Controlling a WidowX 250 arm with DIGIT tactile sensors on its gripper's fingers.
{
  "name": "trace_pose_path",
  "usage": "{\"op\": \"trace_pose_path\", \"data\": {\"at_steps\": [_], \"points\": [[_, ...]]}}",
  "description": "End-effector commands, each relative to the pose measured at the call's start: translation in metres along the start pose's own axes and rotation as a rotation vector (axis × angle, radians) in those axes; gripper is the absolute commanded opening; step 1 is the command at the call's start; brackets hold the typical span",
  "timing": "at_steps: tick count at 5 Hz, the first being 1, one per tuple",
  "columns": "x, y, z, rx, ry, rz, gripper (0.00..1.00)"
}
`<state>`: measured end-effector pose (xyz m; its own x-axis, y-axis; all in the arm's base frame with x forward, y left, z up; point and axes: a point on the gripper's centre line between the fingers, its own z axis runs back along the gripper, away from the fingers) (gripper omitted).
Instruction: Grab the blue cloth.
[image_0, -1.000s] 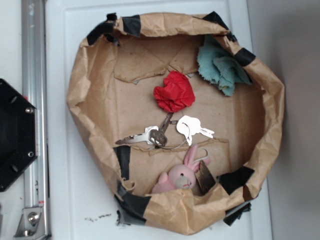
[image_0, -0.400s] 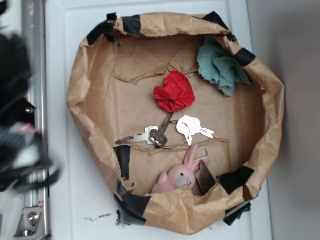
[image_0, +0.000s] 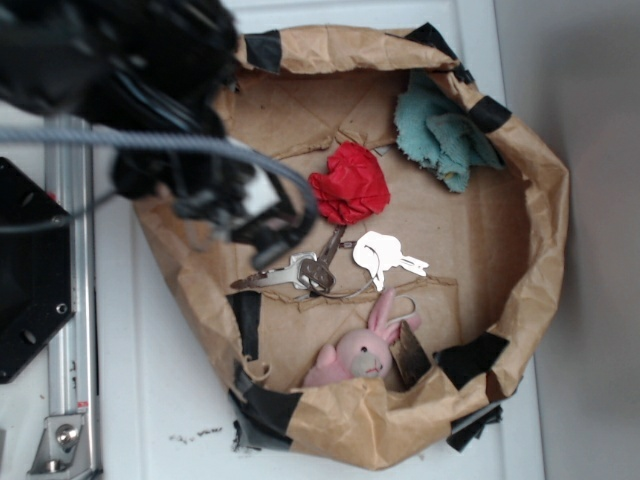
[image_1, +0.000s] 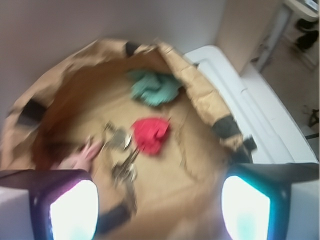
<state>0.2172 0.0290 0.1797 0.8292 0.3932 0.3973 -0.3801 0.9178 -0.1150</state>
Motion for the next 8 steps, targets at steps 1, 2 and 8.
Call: {"op": "trace_pose_path", "data": {"at_steps": [1, 2, 8], "points": [[0.023, -0.046, -0.075, 0.075, 0.016, -0.091, 1.00], [0.021, -0.033, -0.102, 0.129, 0.030, -0.039, 1.00], [0.045, -0.030, -0.172, 0.121, 0.146, -0.135, 1.00]]}}
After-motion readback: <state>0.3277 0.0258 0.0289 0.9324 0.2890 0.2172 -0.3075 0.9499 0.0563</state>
